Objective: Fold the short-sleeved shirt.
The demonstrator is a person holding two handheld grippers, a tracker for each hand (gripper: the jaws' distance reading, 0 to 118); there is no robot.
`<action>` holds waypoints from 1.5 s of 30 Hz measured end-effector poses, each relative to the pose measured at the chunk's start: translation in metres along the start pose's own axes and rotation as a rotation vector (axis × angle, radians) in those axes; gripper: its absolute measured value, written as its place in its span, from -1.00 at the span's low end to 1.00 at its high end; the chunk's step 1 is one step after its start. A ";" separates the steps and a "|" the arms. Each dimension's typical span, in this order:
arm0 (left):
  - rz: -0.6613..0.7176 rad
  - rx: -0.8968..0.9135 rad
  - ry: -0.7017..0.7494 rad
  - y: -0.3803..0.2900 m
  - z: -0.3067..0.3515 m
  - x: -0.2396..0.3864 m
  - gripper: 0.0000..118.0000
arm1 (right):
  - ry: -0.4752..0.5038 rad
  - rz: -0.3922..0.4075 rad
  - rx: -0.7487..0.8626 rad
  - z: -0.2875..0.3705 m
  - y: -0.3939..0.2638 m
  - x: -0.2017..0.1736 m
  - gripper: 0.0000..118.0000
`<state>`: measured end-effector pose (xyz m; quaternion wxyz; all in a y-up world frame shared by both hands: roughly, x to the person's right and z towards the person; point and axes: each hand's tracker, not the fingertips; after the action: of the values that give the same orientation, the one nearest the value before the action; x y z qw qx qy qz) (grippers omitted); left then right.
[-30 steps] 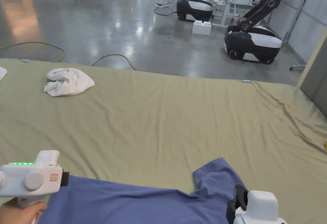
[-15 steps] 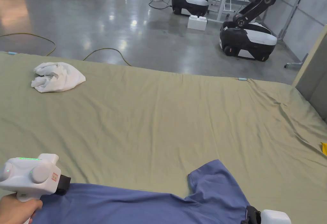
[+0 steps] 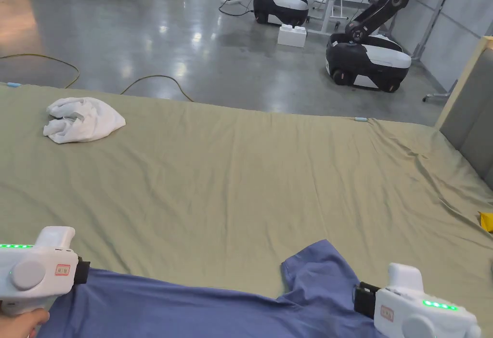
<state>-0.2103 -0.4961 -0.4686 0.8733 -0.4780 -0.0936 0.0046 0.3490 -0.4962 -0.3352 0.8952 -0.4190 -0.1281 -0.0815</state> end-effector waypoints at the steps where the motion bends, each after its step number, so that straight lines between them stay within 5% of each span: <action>1: -0.006 0.010 0.003 -0.001 0.005 0.001 -0.89 | 0.005 0.001 -0.031 -0.012 0.005 0.003 0.23; 8: 0.001 0.067 -0.010 -0.018 0.037 0.013 -0.89 | 0.074 -0.001 -0.262 -0.081 0.024 0.009 0.18; 11: 0.008 0.073 -0.006 -0.023 0.038 0.014 -0.89 | 0.007 0.081 -0.253 -0.087 0.024 0.002 -0.18; 12: 0.010 0.072 -0.006 -0.021 0.035 0.010 -0.89 | 0.029 0.078 -0.246 -0.086 0.026 0.001 -0.74; 13: 0.013 0.071 -0.004 -0.022 0.034 0.010 -0.89 | 0.045 0.082 -0.234 -0.085 0.029 0.001 -0.98; 20: 0.019 0.073 -0.001 -0.025 0.034 0.008 -0.89 | 0.046 0.063 -0.187 -0.062 0.028 -0.004 -0.99; 35: 0.026 0.205 -0.080 -0.061 0.121 -0.017 -0.89 | 0.079 0.117 0.006 0.113 -0.016 0.018 -0.99; 45: 0.032 0.151 -0.108 -0.155 0.157 -0.028 -0.89 | 0.034 0.203 -0.088 0.167 -0.100 0.026 -0.99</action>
<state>-0.2771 -0.4523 -0.2609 0.9005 -0.4111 -0.1325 0.0513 0.3217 -0.4323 -0.1514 0.8815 -0.4675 -0.0660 -0.0030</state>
